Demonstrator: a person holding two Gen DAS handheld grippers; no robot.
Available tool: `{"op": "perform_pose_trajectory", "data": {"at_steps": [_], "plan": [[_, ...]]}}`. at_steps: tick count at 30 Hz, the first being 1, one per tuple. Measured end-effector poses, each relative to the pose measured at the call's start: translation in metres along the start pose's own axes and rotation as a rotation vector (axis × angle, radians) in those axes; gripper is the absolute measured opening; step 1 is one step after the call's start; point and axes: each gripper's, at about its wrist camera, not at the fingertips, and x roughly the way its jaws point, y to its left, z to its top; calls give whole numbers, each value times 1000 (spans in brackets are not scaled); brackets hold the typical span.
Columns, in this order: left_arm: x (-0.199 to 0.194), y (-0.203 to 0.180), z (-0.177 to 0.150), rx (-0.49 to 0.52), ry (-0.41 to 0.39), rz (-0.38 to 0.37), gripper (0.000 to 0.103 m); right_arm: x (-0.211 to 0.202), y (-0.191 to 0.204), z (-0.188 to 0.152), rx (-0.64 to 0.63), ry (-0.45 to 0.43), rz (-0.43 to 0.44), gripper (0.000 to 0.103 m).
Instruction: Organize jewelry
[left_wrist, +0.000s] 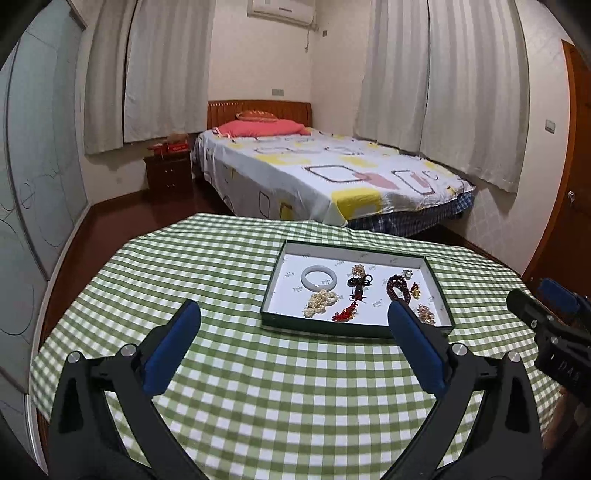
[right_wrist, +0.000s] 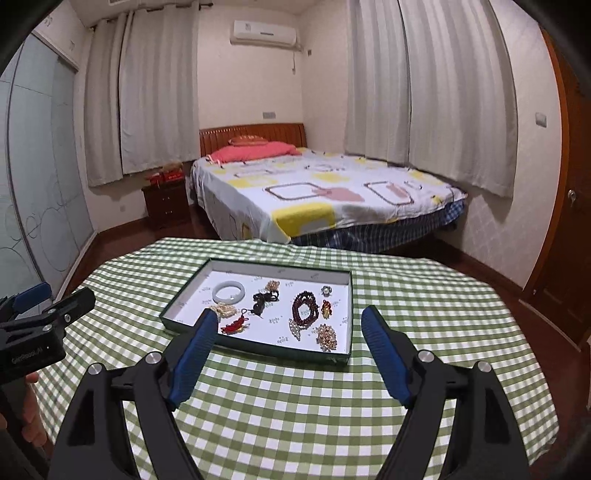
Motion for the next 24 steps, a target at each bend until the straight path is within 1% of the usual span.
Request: {"op": "perform_pose_trajectory", "data": {"at_steps": [5,10,24], "plan": [[-31,7,1,-15,-31,8,99,-27,2,1,-10,-34,-3,78],[-52,12,1,-24,-71,25,99,-44,4,2,-13,-65,-6,78],[-62,20,-1,-29,-76,33,99,-49,7,-1,-14,-77,1,78]]}}
